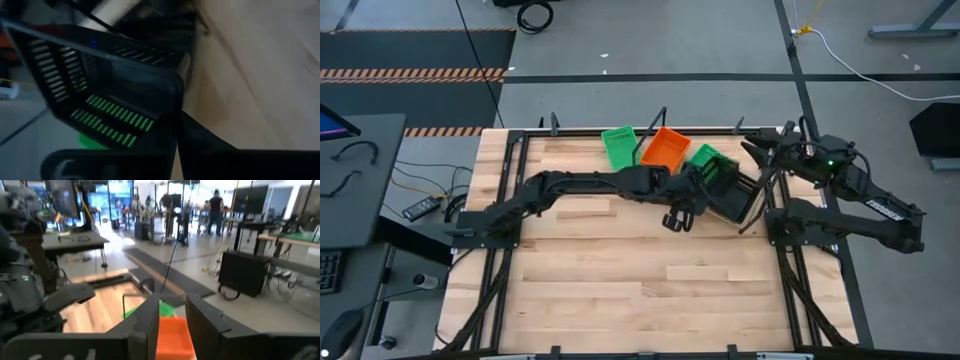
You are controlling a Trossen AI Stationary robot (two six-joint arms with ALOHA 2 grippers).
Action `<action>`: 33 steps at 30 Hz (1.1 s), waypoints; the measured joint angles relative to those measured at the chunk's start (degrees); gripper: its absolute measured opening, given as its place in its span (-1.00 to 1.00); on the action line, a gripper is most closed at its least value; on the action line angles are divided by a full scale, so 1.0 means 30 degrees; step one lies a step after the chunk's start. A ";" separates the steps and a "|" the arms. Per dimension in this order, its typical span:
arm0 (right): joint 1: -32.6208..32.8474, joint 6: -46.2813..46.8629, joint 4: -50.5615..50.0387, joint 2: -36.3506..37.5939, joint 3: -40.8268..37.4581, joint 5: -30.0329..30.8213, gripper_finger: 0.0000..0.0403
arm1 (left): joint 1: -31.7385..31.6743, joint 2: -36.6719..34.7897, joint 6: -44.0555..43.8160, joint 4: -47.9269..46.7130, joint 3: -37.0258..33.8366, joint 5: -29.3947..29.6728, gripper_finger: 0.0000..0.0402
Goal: Stack baskets on shelf by color
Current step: Stack the black basket on top of the black basket on the shelf
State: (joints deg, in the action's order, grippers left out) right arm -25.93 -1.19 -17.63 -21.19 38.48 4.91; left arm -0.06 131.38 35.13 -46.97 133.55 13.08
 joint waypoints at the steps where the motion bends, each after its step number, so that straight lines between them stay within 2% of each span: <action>1: 0.0000 0.0055 -0.0349 0.0041 0.0000 -0.0007 -0.50 | 0.0021 0.0132 -0.0076 -0.0372 -0.0021 -0.0010 -0.93; 4: 0.0029 -0.0426 -0.1841 -0.0144 0.0015 -0.0657 -0.50 | 0.0115 0.0361 -0.0095 -0.0172 -0.0028 0.0033 -0.93; 8: 0.0051 -0.2519 -0.3832 -0.1113 -0.0007 -0.2375 -0.50 | 0.0221 0.0317 0.0015 -0.0234 -0.0021 0.0413 -0.93; 16: 0.0544 -0.5483 -0.2613 -0.2617 0.0003 -0.6342 -0.50 | 0.0300 0.0317 0.0692 -0.2010 -0.0021 0.2198 -0.93; 20: 0.1786 -0.7160 -0.2937 -0.3853 0.0007 -0.6635 -0.50 | 0.0281 0.0317 0.1533 -0.3041 -0.0025 0.3101 -0.93; 23: 0.2992 -0.8491 -0.3303 -0.5184 0.0355 -0.5738 -0.50 | 0.0284 0.0310 0.2488 -0.3615 -0.0028 0.3869 -0.93; 26: 0.4145 -0.8829 -0.3746 -0.6748 0.1714 -0.3193 -0.50 | 0.0217 0.0310 0.2675 -0.4104 -0.0028 0.3893 -0.93; 30: 0.5227 -0.9473 -0.6596 -0.8981 0.4152 0.0400 -0.44 | 0.0062 0.0310 0.2682 -0.4240 -0.0028 0.3931 -0.93; 33: 0.5591 -0.9469 -0.8639 -1.0561 0.5837 0.1071 -0.34 | 0.0060 0.0309 0.2885 -0.4244 -0.0028 0.3975 -0.93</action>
State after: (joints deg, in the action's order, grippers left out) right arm -9.16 -29.59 -43.55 -52.87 55.99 8.12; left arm 0.12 132.31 43.79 -59.70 133.47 25.00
